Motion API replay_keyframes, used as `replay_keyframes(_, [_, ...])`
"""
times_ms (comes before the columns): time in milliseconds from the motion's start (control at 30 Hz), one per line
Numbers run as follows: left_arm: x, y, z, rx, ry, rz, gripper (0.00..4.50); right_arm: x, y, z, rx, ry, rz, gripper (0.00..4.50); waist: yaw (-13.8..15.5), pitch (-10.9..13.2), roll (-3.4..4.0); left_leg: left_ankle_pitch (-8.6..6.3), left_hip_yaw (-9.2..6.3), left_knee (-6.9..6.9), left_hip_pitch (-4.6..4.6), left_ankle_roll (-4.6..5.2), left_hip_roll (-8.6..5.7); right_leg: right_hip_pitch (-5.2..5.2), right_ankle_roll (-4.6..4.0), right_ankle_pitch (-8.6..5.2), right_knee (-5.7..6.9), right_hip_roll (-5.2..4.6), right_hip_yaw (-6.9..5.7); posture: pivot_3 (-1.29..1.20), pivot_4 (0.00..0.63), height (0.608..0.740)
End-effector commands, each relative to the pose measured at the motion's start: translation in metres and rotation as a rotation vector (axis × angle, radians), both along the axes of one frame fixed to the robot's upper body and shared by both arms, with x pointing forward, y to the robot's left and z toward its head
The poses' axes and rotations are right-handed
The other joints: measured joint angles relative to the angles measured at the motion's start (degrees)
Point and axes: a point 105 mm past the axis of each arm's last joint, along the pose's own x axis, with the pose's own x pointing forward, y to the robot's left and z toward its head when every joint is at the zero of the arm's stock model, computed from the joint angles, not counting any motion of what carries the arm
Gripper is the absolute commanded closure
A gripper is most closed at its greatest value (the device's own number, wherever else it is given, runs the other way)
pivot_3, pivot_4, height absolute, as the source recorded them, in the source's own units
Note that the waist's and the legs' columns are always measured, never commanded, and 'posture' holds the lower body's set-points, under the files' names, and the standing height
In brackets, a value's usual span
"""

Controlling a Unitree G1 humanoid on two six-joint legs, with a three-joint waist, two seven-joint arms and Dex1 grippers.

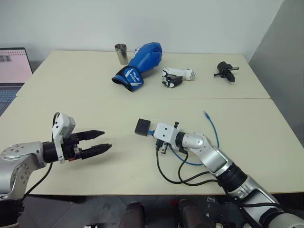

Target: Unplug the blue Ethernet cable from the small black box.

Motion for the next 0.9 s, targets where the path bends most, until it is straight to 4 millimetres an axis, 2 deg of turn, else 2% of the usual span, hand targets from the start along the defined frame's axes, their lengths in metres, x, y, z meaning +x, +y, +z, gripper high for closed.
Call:
replay_keyframes(33, [0.004,-0.023,0.008,-0.167,0.075,-0.021,0.39,-0.012,0.006,0.048,-0.015,-0.349,0.209,4.44,0.0,0.0,0.01,0.0,0.0,0.01,0.0,0.0,-0.02,0.0,0.01,0.0,0.0,-0.01,0.0,0.0,0.15,0.74])
replay_keyframes(133, [0.011,-0.031,0.013,-0.237,0.096,-0.023,0.39,-0.02,0.007,0.06,-0.028,-0.499,0.298,4.44,-0.1,0.0,-0.06,0.0,-0.01,0.02,0.0,0.0,-0.04,0.04,0.01,0.01,-0.01,-0.02,0.0,0.0,0.15,0.74])
replay_keyframes(300, [0.021,-0.041,0.019,-0.289,0.122,-0.037,0.39,-0.025,0.004,0.064,-0.049,-0.621,0.372,4.44,0.1,0.0,-0.06,0.01,-0.13,0.02,0.01,-0.01,-0.02,0.06,-0.02,0.02,0.03,-0.01,0.03,0.0,0.15,0.74])
replay_keyframes(433, [0.023,-0.053,0.026,-0.305,0.126,-0.092,0.39,-0.025,0.003,0.064,-0.052,-0.634,0.383,4.44,0.2,0.0,-0.06,0.01,-0.09,0.04,0.01,-0.02,-0.07,0.09,-0.02,0.02,0.03,-0.06,0.03,0.0,0.15,0.74])
replay_keyframes(633, [0.019,-0.058,0.02,-0.284,0.156,-0.126,0.39,-0.023,0.003,0.065,-0.041,-0.627,0.361,4.44,0.1,0.0,-0.06,0.02,-0.12,0.04,0.02,-0.03,-0.06,0.09,-0.03,0.02,0.05,-0.07,0.05,0.0,0.15,0.74])
replay_keyframes(900, [0.021,-0.062,0.021,-0.309,0.165,-0.14,1.87,-0.024,0.004,0.07,-0.017,-0.629,0.349,4.44,0.2,0.0,-0.06,0.02,-0.11,0.04,0.02,-0.03,-0.07,0.09,-0.03,0.02,0.05,-0.08,0.06,0.0,0.15,0.74])
